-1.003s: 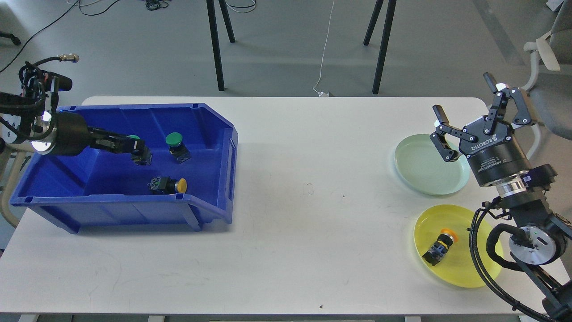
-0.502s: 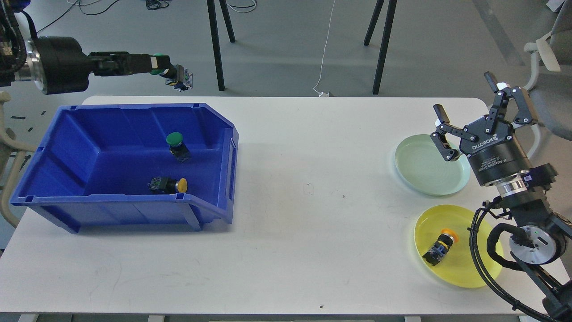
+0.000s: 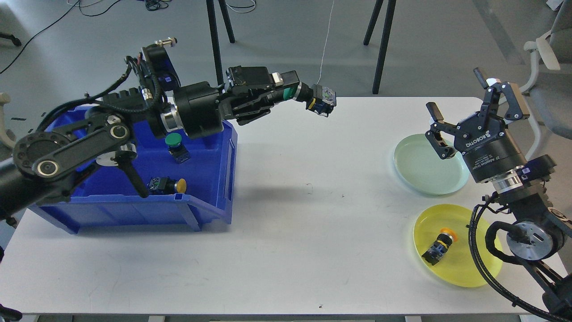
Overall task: Pass button and place on color plate
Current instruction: 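Lift the green-capped button and extend it toward the right gripper, then grasp the green-capped button from the left gripper with the right gripper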
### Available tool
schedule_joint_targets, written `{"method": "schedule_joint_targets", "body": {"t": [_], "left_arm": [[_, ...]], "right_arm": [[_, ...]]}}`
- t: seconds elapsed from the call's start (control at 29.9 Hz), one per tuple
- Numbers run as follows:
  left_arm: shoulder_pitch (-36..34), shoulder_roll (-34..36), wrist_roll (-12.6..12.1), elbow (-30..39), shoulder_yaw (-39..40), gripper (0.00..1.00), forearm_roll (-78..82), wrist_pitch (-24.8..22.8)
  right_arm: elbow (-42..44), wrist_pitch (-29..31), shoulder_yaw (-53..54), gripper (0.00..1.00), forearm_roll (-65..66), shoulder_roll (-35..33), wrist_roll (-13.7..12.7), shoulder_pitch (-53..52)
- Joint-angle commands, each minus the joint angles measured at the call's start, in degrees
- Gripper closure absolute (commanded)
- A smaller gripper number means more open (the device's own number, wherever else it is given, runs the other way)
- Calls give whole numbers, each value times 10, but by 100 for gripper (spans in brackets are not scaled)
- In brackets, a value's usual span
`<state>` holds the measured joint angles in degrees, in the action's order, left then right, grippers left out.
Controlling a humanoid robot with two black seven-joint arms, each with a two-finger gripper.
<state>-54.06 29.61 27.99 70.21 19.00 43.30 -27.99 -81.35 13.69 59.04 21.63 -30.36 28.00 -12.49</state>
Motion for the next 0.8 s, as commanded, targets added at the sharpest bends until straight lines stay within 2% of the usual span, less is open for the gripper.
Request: {"method": "schedule_joint_targets", "body": {"t": [0.0, 0.37, 0.77], "left_arm": [[26, -42, 0, -8, 4, 87, 14, 0], [34, -62, 0, -7, 10, 87, 16, 0], [35, -61, 0, -12, 10, 87, 10, 0]], "right_arm": [[-1, -2, -29, 0, 15, 16, 0, -5], [-5, -7, -102, 0, 78, 137, 0, -27], [-48, -14, -116, 0, 77, 135, 0, -19]]}}
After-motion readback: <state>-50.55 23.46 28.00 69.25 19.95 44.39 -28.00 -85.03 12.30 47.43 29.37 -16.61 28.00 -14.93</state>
